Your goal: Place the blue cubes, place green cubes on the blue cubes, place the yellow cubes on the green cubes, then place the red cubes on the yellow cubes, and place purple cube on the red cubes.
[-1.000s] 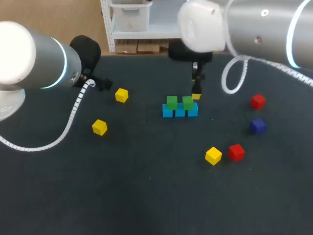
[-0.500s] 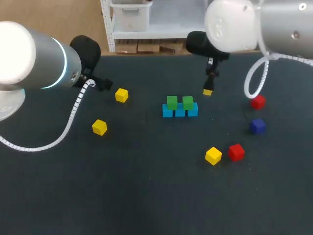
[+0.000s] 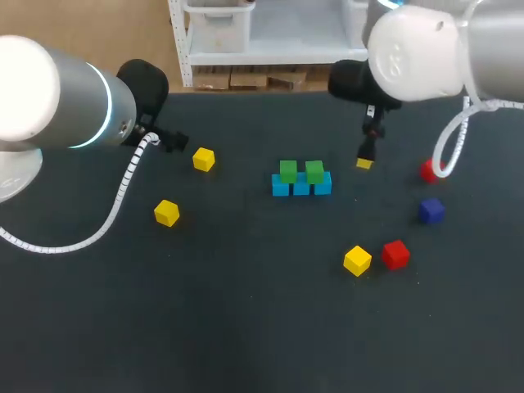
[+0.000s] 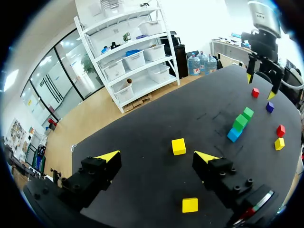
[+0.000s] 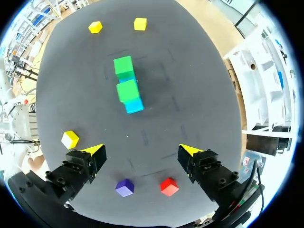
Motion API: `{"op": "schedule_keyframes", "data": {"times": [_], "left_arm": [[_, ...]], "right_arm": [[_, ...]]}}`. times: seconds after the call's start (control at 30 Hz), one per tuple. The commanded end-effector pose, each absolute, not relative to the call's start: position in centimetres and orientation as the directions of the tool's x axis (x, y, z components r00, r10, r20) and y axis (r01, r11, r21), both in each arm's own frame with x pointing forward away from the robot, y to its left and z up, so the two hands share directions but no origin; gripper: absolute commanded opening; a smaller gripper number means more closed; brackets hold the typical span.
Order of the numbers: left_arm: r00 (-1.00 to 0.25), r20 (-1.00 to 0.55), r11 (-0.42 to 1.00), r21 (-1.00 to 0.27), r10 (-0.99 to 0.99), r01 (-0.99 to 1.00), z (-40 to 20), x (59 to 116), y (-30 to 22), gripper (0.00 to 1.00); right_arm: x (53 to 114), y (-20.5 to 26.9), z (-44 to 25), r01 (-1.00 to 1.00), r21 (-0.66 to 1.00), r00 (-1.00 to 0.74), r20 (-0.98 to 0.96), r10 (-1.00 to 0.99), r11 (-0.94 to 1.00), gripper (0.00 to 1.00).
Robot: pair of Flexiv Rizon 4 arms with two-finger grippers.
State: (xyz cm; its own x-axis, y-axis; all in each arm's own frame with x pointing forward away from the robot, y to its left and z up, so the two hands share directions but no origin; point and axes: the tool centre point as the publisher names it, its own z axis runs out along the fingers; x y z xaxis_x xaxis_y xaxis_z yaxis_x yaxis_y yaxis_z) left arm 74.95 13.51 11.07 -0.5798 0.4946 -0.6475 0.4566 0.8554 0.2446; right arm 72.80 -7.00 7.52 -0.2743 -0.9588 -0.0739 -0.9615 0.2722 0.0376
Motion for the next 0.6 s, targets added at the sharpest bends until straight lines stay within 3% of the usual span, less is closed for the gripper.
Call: {"op": "schedule_keyframes", "data": {"times": [0.03, 0.4, 0.6], "left_arm": [[-0.579, -0.646, 0.854, 0.243, 0.496, 0.461, 11.1, 75.1, 13.6, 1.0], [-0.579, -0.646, 0.854, 0.243, 0.496, 0.461, 11.1, 75.1, 13.6, 1.0], [-0.579, -0.646, 0.854, 0.243, 0.496, 0.461, 11.1, 75.1, 13.6, 1.0]], "right_arm": [[70.7, -7.6, 8.1, -0.962, 0.028, -0.275, -0.113, -0.955, 0.273, 1.0], [65.8, -6.7, 8.4, -0.944, 0.077, -0.329, -0.124, -0.936, 0.321, 1.0], [63.3, -5.3, 7.4, -0.94, 0.073, -0.337, -0.03, -0.941, 0.334, 1.0]]}}
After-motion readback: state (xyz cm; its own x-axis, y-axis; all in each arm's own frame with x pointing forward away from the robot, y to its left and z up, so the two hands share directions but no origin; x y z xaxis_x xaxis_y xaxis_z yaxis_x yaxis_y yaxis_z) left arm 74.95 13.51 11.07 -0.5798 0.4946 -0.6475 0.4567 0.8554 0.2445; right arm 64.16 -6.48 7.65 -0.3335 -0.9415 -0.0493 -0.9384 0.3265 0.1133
